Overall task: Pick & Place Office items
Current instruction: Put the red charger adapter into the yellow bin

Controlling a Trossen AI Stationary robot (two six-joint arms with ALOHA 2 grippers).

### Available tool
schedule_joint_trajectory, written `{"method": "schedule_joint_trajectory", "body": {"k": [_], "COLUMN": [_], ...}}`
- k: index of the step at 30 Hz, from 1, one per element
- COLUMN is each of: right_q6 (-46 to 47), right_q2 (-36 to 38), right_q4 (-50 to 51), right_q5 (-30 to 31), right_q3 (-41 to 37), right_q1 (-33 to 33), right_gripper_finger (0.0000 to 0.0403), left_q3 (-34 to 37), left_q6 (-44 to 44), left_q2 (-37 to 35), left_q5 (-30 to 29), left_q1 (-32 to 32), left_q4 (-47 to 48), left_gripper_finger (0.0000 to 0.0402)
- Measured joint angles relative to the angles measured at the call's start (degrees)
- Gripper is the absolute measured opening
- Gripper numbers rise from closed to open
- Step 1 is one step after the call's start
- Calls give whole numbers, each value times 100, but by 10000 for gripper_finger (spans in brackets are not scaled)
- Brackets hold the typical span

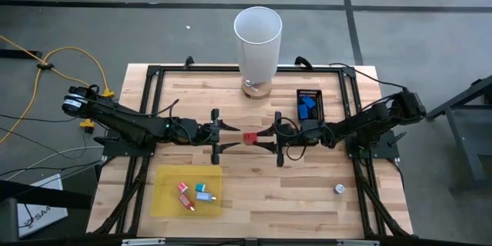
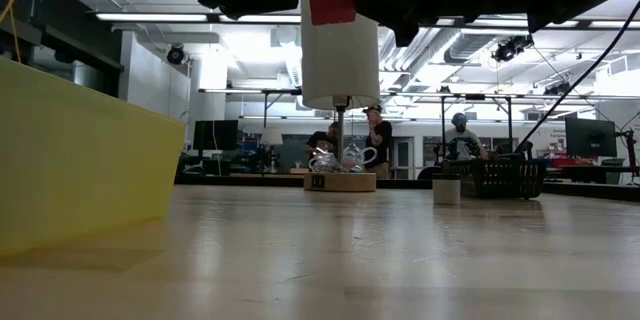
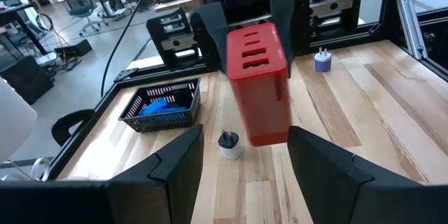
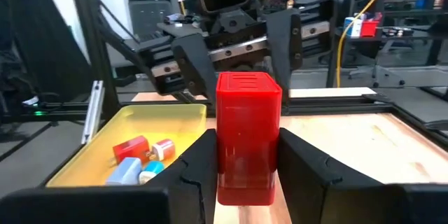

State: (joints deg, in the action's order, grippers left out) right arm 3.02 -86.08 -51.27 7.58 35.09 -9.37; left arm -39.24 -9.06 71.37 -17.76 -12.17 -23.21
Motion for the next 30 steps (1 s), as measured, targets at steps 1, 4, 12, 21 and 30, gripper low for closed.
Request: {"method": "schedule_joint_trajectory", "body": {"k": [1, 4, 12, 21, 30], "right_q6": [14, 14, -18, -32, -71], "right_q2": [0, 0, 0, 0, 0], "right_q4": [1, 0, 0, 0, 0], "right_q5": [-10, -16, -12, -10, -8], "right_q3": [0, 0, 0, 2, 4], "right_q1": [0, 0, 0, 0, 0], "right_gripper_finger": [111, 110, 111, 111, 110], "left_q3": [0, 0, 0, 0, 0], "left_q6": [1, 0, 5, 1004, 1446], "left_q2": [0, 0, 0, 0, 0], "left_q5": [-2, 1, 5, 9, 36], "left_q1": [-2, 0, 1, 1, 1], "left_q4": [1, 0, -23, -41, -92], "left_gripper_finger": [199, 199, 199, 199, 199]}}
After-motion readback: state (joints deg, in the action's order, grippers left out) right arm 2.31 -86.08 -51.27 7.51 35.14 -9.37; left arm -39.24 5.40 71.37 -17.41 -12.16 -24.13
